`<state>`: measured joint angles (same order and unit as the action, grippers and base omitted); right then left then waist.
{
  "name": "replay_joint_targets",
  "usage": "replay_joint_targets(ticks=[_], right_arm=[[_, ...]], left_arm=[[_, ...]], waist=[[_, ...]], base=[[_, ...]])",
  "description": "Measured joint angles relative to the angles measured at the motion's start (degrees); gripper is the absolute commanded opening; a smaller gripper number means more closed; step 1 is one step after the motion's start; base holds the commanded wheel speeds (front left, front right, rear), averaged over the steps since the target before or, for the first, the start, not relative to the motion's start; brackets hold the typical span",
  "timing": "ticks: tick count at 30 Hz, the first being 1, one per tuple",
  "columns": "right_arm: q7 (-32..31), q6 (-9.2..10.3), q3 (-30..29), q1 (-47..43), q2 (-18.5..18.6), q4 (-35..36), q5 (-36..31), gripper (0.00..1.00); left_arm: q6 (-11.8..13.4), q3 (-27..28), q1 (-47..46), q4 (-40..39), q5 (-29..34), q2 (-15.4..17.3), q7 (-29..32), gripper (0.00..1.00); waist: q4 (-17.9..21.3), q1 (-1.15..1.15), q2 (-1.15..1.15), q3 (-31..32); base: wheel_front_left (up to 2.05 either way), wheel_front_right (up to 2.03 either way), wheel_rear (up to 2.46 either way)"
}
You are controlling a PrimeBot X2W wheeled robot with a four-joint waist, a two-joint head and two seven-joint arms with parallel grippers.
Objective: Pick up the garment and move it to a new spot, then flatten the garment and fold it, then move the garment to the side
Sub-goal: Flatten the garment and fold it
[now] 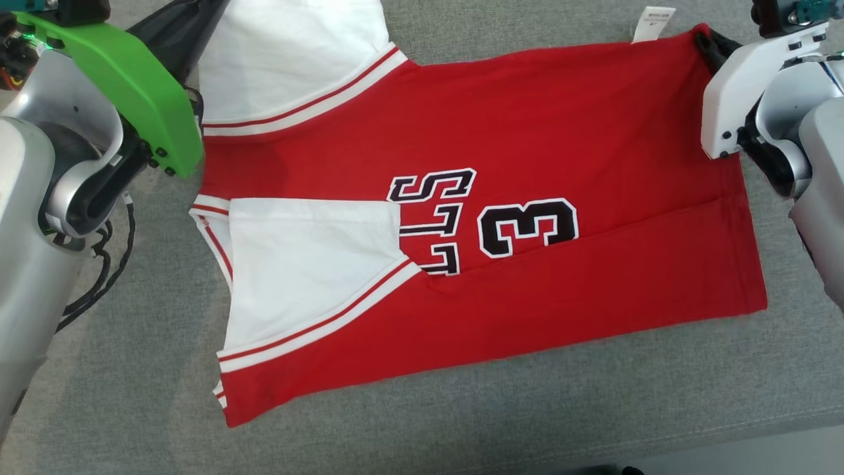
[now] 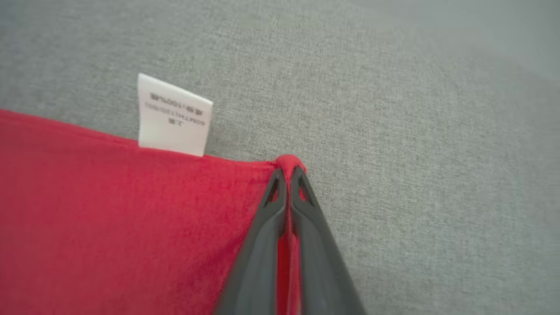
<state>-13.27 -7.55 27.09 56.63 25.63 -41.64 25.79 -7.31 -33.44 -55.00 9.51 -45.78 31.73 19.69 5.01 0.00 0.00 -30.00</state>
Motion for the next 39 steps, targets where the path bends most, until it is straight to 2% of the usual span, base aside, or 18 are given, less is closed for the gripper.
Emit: replay_joint_targets(ticks=[7,13,18,19,23,26,33,39], right_arm=[[10.1,0.00,-0.6,-0.6,-0.5,-0.7,-1.8,0.00],[17.3,0.00,-1.0,-8.0,-0.4,2.1,-2.4,0.00],[21.6,0.01,-4.3,-15.5,0.2,5.5,-4.4,0.00],[22.3,0.01,-6.6,-18.8,-0.2,7.0,-4.9,0.00],[22.6,0.01,-11.1,-24.3,-0.9,10.1,-6.8,0.00],[22.4,0.01,-13.7,-27.8,-1.9,12.5,-8.4,0.00],[21.7,0.01,-19.6,-33.9,-4.4,16.9,-11.7,0.00],[21.4,0.01,-23.1,-37.2,-5.9,18.5,-13.5,0.00]], left_arm=[[0.0,-0.2,0.8,-0.3,-0.1,0.4,-3.9,0.00],[0.9,-0.5,9.8,-6.7,-0.5,2.7,-7.0,0.00],[4.4,-0.3,20.1,-15.3,-0.7,5.3,-10.2,0.00],[5.9,-0.5,24.4,-18.4,-0.7,5.8,-11.4,0.00],[8.4,-1.0,31.2,-22.0,-1.2,5.6,-14.1,0.00],[9.3,-1.8,34.9,-22.4,-2.1,4.7,-15.9,0.00],[9.8,-3.6,39.7,-18.7,-2.1,1.2,-20.5,0.00],[9.3,-4.8,41.9,-15.1,-2.6,-0.5,-22.7,0.00]], waist=[[0.2,0.00,0.00,2.3],[0.3,0.00,0.00,5.4],[0.0,0.00,0.00,8.2],[-0.2,0.00,0.00,9.3],[-1.1,0.00,0.00,11.1],[-2.0,0.00,0.00,12.0],[-3.3,0.00,0.00,13.4],[-3.8,0.00,0.00,14.1]], base=[[0.00,0.00,0.00],[0.00,0.00,0.00],[0.00,0.00,0.00],[0.00,0.00,0.00],[0.00,0.00,0.00],[0.00,0.00,0.00],[0.00,0.00,0.00],[0.00,0.00,0.00]])
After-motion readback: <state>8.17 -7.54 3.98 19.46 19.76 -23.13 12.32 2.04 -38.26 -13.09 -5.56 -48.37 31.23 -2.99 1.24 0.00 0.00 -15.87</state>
